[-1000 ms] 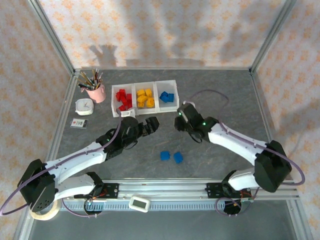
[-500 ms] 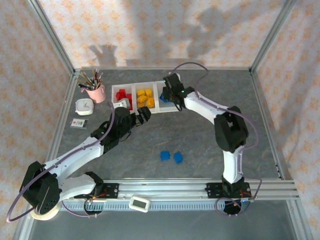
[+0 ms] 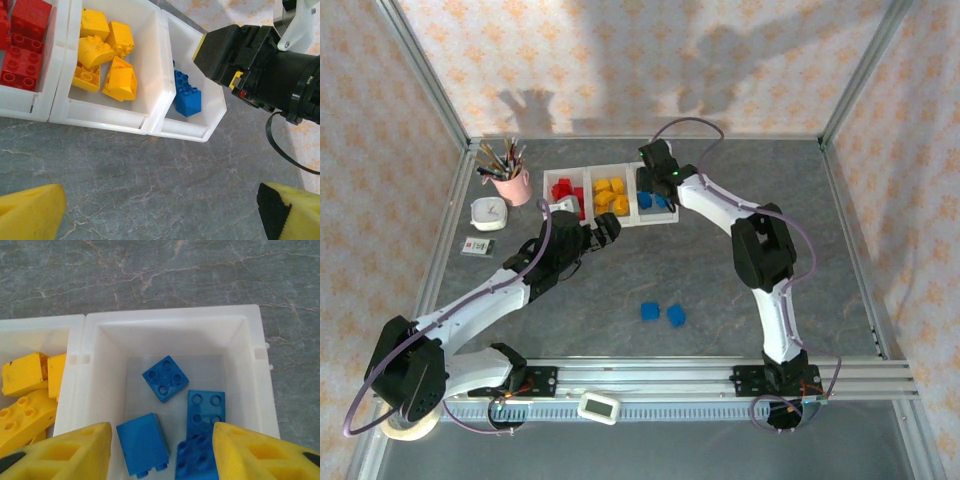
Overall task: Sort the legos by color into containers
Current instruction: Place the lego in the container, then pick up the lego from the bottom-center of the table.
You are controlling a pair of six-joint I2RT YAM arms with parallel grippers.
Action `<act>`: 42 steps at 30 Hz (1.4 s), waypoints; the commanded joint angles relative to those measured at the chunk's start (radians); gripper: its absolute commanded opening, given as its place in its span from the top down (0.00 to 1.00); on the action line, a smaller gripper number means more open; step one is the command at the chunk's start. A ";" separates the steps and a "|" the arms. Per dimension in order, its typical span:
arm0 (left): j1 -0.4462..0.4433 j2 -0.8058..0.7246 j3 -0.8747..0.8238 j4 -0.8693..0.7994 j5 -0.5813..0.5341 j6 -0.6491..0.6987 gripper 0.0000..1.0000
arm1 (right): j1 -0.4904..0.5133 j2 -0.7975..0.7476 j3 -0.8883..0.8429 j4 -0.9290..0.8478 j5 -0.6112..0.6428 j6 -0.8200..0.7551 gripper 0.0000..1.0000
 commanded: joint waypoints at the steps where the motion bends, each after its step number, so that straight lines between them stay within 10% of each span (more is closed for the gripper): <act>1: 0.008 0.008 0.030 0.001 0.026 0.016 0.01 | -0.001 -0.134 -0.066 0.006 0.000 -0.009 0.44; 42: -0.176 -0.301 -0.257 -0.105 -0.080 -0.165 0.01 | 0.405 -0.735 -0.949 -0.178 0.000 0.276 0.28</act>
